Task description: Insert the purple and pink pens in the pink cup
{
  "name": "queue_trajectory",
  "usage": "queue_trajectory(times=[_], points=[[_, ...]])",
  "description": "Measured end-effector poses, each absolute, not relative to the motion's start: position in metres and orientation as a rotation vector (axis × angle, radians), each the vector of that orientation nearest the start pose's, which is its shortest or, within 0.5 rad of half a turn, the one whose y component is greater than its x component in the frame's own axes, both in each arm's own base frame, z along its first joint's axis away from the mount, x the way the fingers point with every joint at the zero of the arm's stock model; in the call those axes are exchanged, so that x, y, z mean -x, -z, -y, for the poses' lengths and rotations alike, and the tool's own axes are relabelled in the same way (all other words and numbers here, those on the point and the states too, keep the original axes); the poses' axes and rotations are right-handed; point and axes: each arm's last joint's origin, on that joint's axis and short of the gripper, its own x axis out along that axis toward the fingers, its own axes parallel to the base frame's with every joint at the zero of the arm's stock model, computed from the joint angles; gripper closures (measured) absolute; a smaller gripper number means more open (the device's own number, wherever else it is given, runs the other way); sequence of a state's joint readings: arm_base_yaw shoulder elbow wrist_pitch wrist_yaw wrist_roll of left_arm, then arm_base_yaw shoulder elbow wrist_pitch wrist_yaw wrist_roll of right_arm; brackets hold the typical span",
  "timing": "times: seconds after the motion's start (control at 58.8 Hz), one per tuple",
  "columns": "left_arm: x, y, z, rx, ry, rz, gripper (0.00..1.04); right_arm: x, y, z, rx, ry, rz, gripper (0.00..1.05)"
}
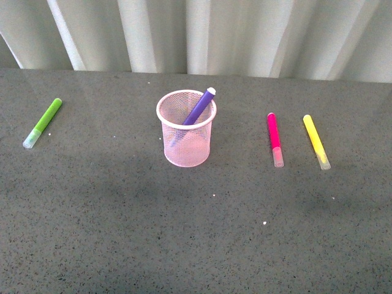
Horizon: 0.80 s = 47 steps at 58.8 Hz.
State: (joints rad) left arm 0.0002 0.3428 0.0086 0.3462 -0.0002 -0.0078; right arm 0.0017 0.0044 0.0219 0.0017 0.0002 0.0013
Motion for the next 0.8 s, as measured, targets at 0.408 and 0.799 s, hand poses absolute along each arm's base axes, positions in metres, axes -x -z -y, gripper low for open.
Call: queue_trajectory(times=[0.408,0.799], points=[[-0.111,-0.17,0.0,0.007,0.0,0.013,1.01,-0.097,-0.171,0.0,-0.001,-0.001,0.019,0.07],[-0.097,-0.167,0.0,0.007,0.0,0.008,1.01,-0.097,-0.171,0.0,-0.001,-0.002,0.019,0.07]])
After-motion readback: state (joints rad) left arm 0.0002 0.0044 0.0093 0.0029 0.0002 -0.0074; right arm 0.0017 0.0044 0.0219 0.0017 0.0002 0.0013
